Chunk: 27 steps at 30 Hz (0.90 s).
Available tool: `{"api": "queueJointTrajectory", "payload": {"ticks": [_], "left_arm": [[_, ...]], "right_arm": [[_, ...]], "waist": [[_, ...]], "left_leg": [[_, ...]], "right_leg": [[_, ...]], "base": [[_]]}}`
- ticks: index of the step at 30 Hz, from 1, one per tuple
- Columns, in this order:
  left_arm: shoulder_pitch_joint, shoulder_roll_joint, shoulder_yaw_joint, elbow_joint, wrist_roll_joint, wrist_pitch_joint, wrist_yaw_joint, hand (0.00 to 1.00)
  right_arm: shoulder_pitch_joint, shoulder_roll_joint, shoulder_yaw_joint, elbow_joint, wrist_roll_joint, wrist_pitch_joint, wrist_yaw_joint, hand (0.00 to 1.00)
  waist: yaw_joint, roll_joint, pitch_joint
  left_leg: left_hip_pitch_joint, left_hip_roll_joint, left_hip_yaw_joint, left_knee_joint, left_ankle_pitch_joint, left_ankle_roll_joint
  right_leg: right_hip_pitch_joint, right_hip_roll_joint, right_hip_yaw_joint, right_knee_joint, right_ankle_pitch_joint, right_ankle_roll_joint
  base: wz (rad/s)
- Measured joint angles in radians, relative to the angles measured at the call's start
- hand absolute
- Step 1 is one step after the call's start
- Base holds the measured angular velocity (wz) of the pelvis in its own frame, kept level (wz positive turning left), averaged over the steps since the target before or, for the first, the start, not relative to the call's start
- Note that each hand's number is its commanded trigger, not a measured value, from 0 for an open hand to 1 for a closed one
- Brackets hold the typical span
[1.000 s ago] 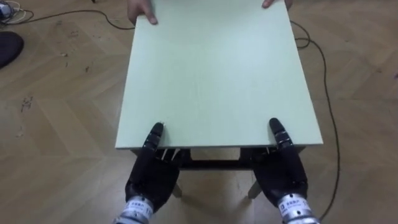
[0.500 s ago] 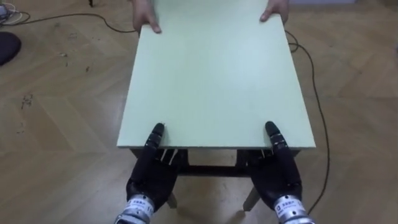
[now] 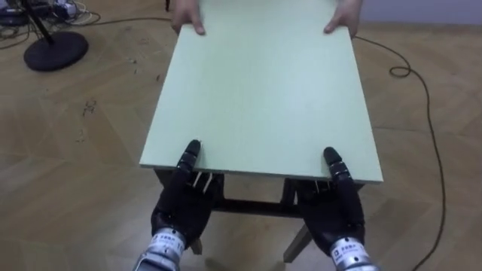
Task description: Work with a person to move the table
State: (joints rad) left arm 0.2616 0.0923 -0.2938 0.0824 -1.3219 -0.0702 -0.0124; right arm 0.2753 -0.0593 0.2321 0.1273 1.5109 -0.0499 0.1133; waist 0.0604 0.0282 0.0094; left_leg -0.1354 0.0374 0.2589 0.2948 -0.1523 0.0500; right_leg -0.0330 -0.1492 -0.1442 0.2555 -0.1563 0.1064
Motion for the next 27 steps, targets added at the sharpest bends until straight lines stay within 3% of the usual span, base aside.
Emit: {"api": "queueJointTrajectory", "payload": {"ticks": [6, 14, 19, 21, 22, 23, 24, 27], "left_arm": [[0.021, -0.001, 0.006, -0.015, -0.001, 0.017, 0.001, 1.0], [0.032, -0.009, 0.001, -0.015, -0.001, 0.02, -0.004, 1.0], [0.034, -0.01, 0.001, -0.015, -0.002, 0.022, -0.006, 1.0], [0.037, -0.014, -0.001, -0.015, -0.002, 0.023, -0.007, 1.0], [0.042, -0.015, 0.0, -0.017, -0.002, 0.021, -0.011, 1.0], [0.043, -0.015, 0.003, -0.018, -0.003, 0.019, -0.016, 1.0], [0.043, -0.022, 0.008, -0.017, -0.013, 0.019, -0.02, 1.0], [0.05, -0.023, -0.006, -0.019, -0.018, 0.024, -0.02, 1.0]], "right_arm": [[-0.003, -0.033, 0.019, -0.001, 0.02, -0.019, 0.003, 1.0], [0.001, -0.052, 0.021, -0.003, 0.025, -0.035, 0.009, 1.0], [0.0, -0.052, 0.019, -0.003, 0.022, -0.036, 0.01, 1.0], [-0.001, -0.05, 0.018, -0.003, 0.013, -0.036, 0.011, 1.0], [-0.002, -0.046, 0.018, -0.006, 0.004, -0.036, 0.011, 1.0], [-0.003, -0.045, 0.019, -0.013, -0.003, -0.035, 0.01, 1.0], [-0.006, -0.052, 0.019, -0.023, -0.009, -0.037, 0.008, 1.0], [-0.005, -0.061, 0.024, -0.023, -0.01, -0.046, 0.008, 1.0]], "waist": [[-0.001, -0.008, -0.0003], [0.005, -0.01, 0.0019], [0.003, -0.015, 0.0072], [0.003, -0.013, 0.0085], [0.005, -0.017, 0.0113], [0.01, -0.026, 0.0153], [0.016, -0.021, 0.0153], [0.018, -0.019, 0.0159]], "left_leg": [[0.008, 0.012, -0.058, -0.023, 0.011, -0.028], [0.022, 0.005, -0.102, -0.022, 0.007, -0.035], [0.025, 0.003, -0.111, -0.024, 0.007, -0.035], [0.029, 0.005, -0.138, -0.026, 0.007, -0.035], [0.03, 0.009, -0.172, -0.025, 0.007, -0.036], [0.029, 0.001, -0.177, -0.025, 0.006, -0.038], [0.025, -0.011, -0.175, -0.024, -0.004, -0.053], [0.034, -0.009, -0.155, -0.03, -0.003, -0.057]], "right_leg": [[0.025, 0.027, -0.038, -0.026, 0.005, -0.012], [0.057, 0.03, -0.058, -0.015, -0.001, -0.023], [0.072, 0.027, -0.098, 0.004, -0.004, -0.029], [0.057, 0.025, -0.112, 0.06, -0.017, -0.037], [0.04, 0.029, -0.095, 0.062, -0.052, -0.05], [0.032, 0.034, -0.083, 0.028, -0.066, -0.066], [0.033, 0.036, -0.09, 0.018, -0.073, -0.065], [0.035, 0.035, -0.11, 0.059, -0.07, -0.066]], "base": [[0.08], [0.19], [0.28], [0.31], [0.21], [0.21], [0.17], [0.4]]}}
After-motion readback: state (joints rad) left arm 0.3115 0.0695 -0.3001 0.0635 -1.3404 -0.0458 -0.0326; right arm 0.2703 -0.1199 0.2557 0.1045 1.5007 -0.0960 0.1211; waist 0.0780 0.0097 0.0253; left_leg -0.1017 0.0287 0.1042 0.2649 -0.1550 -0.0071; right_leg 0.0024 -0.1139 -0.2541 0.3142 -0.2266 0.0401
